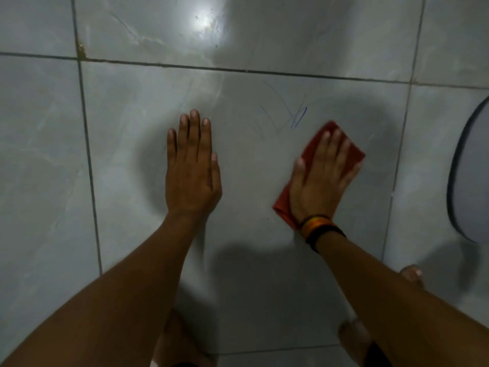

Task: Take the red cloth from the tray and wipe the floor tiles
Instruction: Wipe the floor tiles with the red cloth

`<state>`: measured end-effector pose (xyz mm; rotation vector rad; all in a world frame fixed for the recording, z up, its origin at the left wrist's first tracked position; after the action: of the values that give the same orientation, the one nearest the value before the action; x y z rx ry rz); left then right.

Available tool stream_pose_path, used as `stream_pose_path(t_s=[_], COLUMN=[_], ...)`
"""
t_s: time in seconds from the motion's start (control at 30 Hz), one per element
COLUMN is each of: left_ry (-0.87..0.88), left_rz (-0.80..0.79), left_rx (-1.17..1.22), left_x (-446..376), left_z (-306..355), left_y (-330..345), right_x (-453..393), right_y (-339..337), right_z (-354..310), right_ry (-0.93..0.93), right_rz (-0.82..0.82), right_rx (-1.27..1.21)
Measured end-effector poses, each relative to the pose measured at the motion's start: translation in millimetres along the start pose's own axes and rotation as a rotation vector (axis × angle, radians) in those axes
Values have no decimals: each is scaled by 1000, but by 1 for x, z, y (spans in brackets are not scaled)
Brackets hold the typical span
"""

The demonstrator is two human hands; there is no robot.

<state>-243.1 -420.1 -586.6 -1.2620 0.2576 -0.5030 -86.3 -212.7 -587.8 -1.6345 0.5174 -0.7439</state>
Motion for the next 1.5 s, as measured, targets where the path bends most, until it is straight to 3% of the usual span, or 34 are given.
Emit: stream_pose_path(t_s=[0.07,0.13,0.23,0.37,0.47,0.53,0.6,0.67,0.77,0.87,0.93,1.0,1.07,1.13,1.2,1.3,1.4,1.5], left_ry=[5,2,-3,-4,3,1,1,8,1,-6,-1,-4,-3,10,10,9,-5,-9], left_rz=[1,-8,-38,-47,-38,-36,-34,-37,-57,-72,-67,-63,-64,-59,-64,-74,-85,-77], left_rx=[4,12,3,-10,-3,-10,-13,-25,-33,-35,-34,-33,-36,-41,-29,-20,-19,-21], left_x=[-4,-5,-3,-1,-2,-3,-3,-3,-3,-3,-1,-1,-3,-3,-5,-4,-3,-2], left_z=[-1,0,0,-1,-2,-3,-3,-2,-4,-5,-6,-7,-7,-6,-5,-1,-3,-4], left_y=[0,0,0,3,5,6,6,6,8,10,12,14,13,12,12,9,8,11], right_x=[-25,-9,57,69,-14,-71,-96,-75,-10,11,-14,-59,-102,-124,-114,-62,-20,-58], right_y=[1,11,22,6,-10,-20,-18,-7,5,-1,-5,-13,-22,-20,-14,-3,-4,-16], right_z=[-52,-102,-105,-20,8,-18,-72,-124,-119,-53,-29,-40,-79,-131,-181,-183,-103,-46], right_ry=[-88,-309,-533,-373,-42,39,-82,-363,-652,-585,-427,-231,-148,-223,-429,-687,-650,-419], right_rz=[43,26,-96,-80,-21,51,76,28,-107,-141,-122,-58,16,51,52,-44,-113,-78], right_rx=[5,18,10,0,-23,-48,-51,-14,29,26,30,19,-9,-21,-40,-27,-4,-27])
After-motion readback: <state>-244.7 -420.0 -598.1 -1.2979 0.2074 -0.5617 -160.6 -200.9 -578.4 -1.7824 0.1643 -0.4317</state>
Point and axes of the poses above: each hand's wrist, its own x-axis away from the middle knuckle, its own y-axis out of the palm, z = x × y, the point moved 8 cm from there along -x, towards the middle knuckle, and after that the axes turned 7 degrees about -y, right-handed, at the moved point
